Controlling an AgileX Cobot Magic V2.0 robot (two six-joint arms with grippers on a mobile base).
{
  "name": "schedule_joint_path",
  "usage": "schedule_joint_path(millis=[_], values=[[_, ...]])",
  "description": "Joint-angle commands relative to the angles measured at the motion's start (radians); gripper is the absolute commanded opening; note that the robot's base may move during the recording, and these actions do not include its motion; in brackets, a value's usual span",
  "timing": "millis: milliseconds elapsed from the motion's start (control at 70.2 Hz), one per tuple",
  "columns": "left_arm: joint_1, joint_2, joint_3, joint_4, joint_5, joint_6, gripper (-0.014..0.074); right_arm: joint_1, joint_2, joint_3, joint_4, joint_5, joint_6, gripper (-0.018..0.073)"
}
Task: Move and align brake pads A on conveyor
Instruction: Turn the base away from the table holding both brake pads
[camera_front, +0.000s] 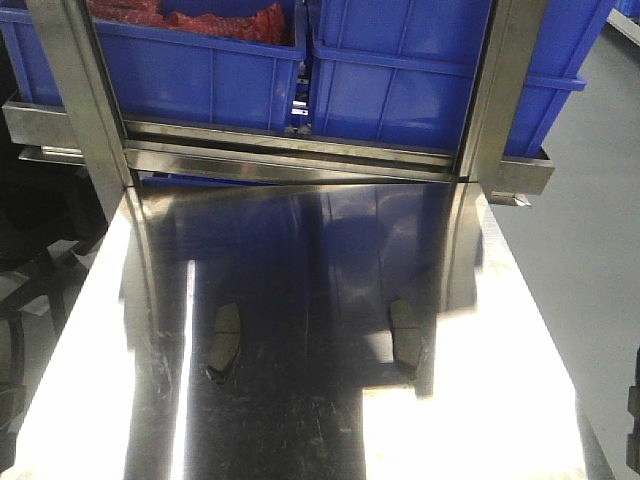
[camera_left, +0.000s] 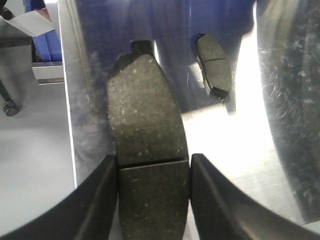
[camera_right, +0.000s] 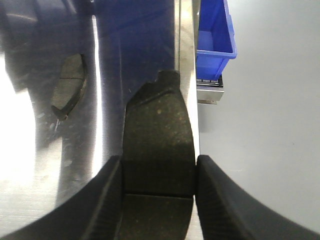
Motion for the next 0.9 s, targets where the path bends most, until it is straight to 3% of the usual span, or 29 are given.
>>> schedule_joint_path(millis=[0,883], values=[[-0.003,-0.003,-0.025,-0.009,-0.071,-0.006,-0.0008,-0.004,0.004,-0.029,-0.002,-0.076,-0.004,-0.0002],[-0.003,-0.003,-0.025,-0.009,-0.071,-0.006,-0.0008,-0.004,0.004,-0.029,0.002,-0.076,-0.004,-0.0002]])
